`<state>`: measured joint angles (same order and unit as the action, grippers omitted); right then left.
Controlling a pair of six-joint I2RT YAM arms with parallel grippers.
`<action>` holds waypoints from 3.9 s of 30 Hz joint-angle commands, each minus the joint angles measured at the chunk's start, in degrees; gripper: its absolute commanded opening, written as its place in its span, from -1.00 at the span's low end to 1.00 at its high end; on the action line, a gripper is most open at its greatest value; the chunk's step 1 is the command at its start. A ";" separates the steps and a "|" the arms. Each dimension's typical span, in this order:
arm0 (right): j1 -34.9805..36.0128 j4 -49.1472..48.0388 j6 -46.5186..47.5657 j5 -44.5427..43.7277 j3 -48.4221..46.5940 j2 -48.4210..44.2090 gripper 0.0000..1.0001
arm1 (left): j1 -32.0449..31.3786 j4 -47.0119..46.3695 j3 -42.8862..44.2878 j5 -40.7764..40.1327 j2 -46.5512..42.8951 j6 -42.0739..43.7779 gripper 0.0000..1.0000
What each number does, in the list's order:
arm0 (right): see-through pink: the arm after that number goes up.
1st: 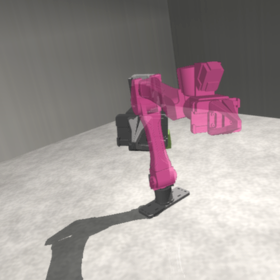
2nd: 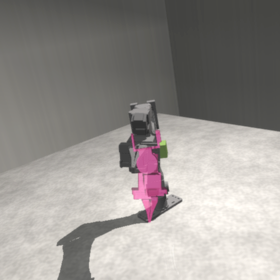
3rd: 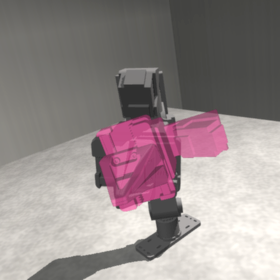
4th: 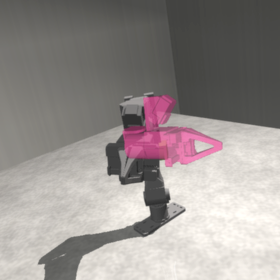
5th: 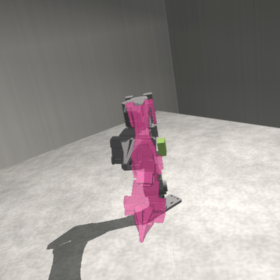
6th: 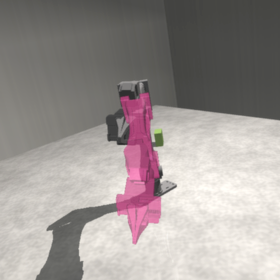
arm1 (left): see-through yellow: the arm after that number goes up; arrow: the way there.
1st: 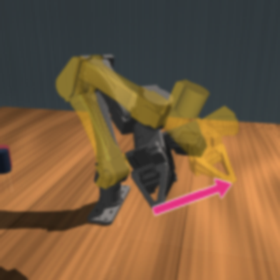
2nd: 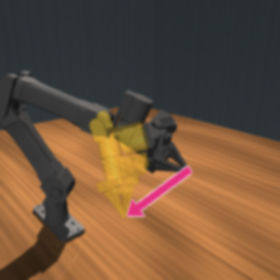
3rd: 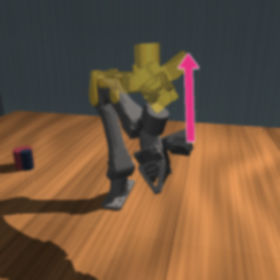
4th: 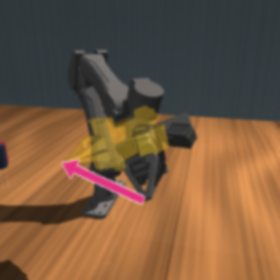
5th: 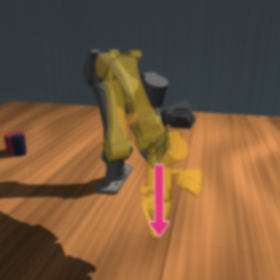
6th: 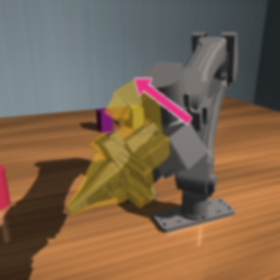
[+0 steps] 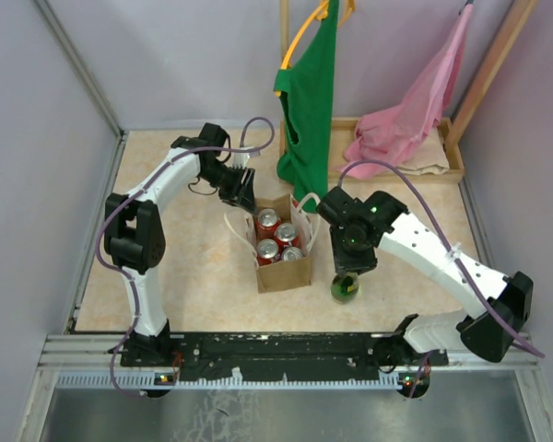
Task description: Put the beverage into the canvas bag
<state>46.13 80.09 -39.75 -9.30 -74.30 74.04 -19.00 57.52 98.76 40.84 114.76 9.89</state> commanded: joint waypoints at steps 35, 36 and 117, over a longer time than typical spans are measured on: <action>-4.89 -4.49 0.08 6.66 -1.35 -3.72 -1.00 | -0.85 -2.06 -0.05 0.82 -0.35 -0.09 -0.04; -5.20 -4.41 0.10 7.05 -1.71 -3.91 -1.00 | -0.86 -2.17 -0.18 0.79 -0.45 -0.06 -0.04; -10.96 -13.82 7.56 16.76 -43.23 17.01 -1.00 | -1.14 -2.11 2.39 0.63 1.04 -0.13 -0.04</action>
<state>36.10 74.59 -33.50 5.93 -110.65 91.07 -19.64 56.69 99.00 40.77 115.22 9.43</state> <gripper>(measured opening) 0.322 0.482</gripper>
